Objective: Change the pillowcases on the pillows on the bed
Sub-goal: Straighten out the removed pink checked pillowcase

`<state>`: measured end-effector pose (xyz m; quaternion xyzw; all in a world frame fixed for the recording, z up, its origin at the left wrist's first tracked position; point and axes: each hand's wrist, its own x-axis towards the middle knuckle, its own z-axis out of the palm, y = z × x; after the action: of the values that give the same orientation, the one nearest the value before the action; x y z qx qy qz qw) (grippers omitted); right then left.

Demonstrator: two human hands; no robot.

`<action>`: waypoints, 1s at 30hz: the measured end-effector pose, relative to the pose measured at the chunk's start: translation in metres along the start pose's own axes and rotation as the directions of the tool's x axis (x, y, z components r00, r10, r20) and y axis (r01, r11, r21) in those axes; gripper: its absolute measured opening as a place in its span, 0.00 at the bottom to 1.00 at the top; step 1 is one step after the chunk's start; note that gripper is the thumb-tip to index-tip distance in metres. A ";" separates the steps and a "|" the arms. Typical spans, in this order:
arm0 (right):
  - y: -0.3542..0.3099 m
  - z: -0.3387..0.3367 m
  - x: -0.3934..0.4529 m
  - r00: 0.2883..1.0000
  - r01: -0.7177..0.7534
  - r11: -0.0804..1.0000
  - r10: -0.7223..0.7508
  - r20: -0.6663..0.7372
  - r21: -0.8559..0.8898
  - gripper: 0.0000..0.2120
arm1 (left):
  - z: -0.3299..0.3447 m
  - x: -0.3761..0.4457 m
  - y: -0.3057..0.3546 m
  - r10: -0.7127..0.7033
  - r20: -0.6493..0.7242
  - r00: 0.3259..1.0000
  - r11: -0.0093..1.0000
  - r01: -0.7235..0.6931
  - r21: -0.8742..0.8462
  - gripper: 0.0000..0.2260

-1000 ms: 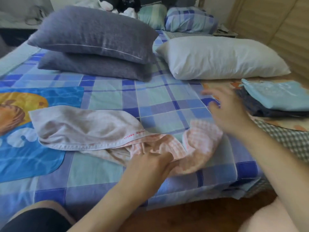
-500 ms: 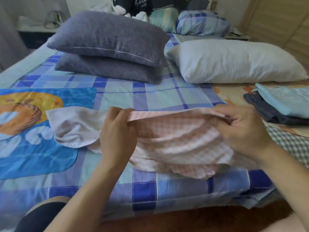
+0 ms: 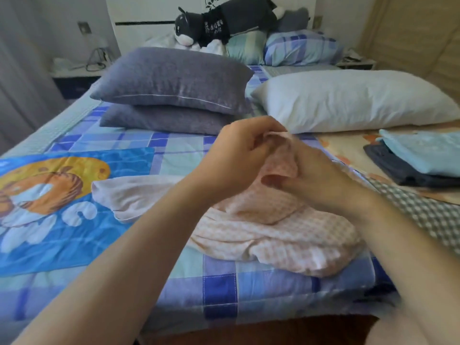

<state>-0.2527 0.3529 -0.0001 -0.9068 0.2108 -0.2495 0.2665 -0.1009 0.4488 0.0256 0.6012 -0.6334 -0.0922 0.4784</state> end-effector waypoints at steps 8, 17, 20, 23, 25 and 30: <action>0.046 -0.056 -0.018 0.700 -0.040 0.590 0.592 -0.399 0.807 0.14 | 0.027 -0.038 -0.085 -0.395 0.106 0.912 0.905 0.367 0.217 0.16; 0.135 -0.056 -0.046 0.547 -0.820 0.570 0.758 -0.354 -0.048 0.18 | 0.003 -0.047 -0.122 -0.322 0.093 0.942 0.806 0.221 0.549 0.04; 0.114 -0.032 -0.033 0.823 -0.561 0.788 0.497 -0.274 -0.254 0.26 | 0.007 -0.055 -0.089 -0.080 0.121 0.989 0.855 0.006 0.519 0.02; 0.071 0.021 -0.019 0.983 -0.115 0.980 0.136 0.125 -0.163 0.18 | 0.015 -0.083 -0.058 0.038 0.218 0.975 0.891 -0.132 0.435 0.02; 0.062 0.053 -0.021 0.946 0.024 0.965 0.061 0.318 -0.260 0.13 | 0.025 -0.114 -0.057 0.061 0.257 0.964 0.895 -0.167 0.413 0.04; 0.054 0.055 -0.028 0.866 0.008 0.951 0.148 0.478 -0.309 0.04 | 0.005 -0.160 -0.119 -0.062 0.080 0.995 0.746 -0.007 0.666 0.15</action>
<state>-0.2564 0.3468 -0.0816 -0.9617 0.2038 0.0363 0.1795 -0.0535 0.5519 -0.1383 0.7363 -0.6380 0.1032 0.2003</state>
